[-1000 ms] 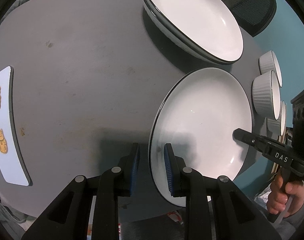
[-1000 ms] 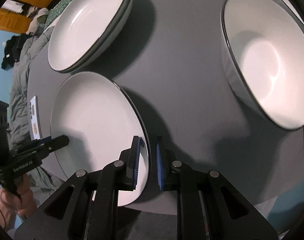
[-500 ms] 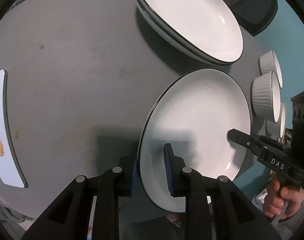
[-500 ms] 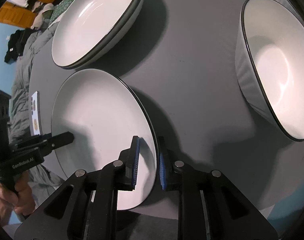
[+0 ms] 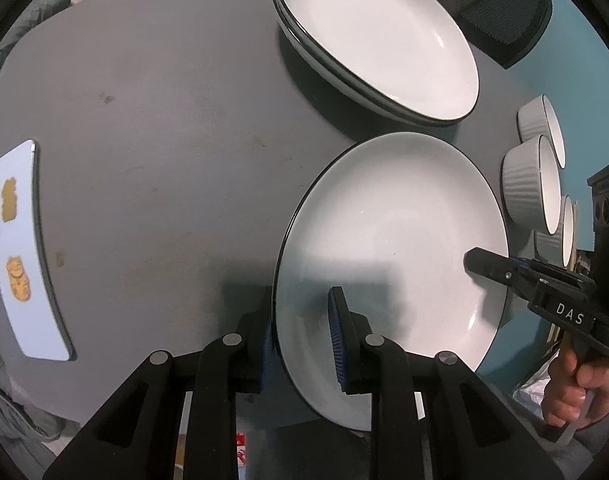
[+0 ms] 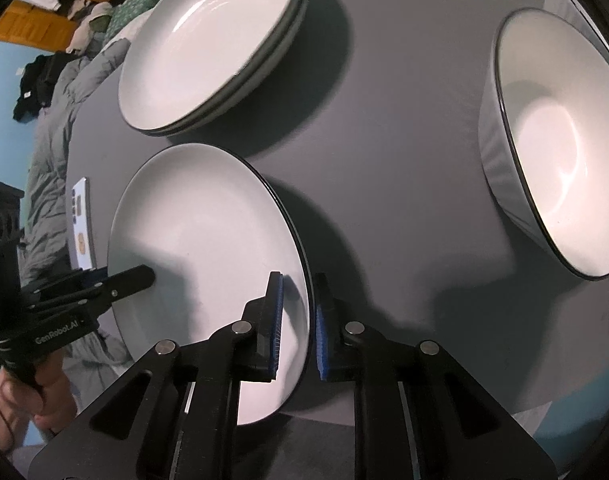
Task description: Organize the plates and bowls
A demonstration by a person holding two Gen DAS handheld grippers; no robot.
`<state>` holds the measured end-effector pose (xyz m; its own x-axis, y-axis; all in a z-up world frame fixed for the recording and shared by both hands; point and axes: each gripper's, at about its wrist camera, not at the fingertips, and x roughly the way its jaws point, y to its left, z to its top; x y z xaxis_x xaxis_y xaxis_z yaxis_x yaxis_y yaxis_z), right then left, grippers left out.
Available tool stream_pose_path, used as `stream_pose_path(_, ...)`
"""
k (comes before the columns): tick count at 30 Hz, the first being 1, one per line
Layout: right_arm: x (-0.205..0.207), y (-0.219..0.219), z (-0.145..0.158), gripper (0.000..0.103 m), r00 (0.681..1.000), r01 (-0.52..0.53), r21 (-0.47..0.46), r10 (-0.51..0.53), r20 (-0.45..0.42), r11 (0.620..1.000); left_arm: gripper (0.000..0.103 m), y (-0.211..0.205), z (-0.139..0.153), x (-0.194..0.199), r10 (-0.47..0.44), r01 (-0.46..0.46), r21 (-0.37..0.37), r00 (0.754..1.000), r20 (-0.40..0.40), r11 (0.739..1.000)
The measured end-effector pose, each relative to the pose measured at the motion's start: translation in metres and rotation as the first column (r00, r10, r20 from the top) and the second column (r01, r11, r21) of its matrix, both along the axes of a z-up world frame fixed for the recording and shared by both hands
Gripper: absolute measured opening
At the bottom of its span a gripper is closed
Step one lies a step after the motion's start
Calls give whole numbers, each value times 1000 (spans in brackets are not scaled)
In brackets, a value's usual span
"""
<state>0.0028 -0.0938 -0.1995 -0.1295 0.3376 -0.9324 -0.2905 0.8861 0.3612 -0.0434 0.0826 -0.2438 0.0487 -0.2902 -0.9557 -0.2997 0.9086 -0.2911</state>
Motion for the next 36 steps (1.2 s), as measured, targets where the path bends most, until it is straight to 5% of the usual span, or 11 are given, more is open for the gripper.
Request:
stream_pose_path(11,3,14,34,14,999,-33,24,33,33,999,23,18,39,2,41,-41,-14,998,56,999)
stream_pose_path(22,41,31,54,14,996,-22,32,19,91,999,23,39,63,50,43,-45,12,992,122,999)
stream_pose_path(36,106,62,43,14,995,-11,38,7,104,999,24,54,57,118,74,-84,67,987,141,994)
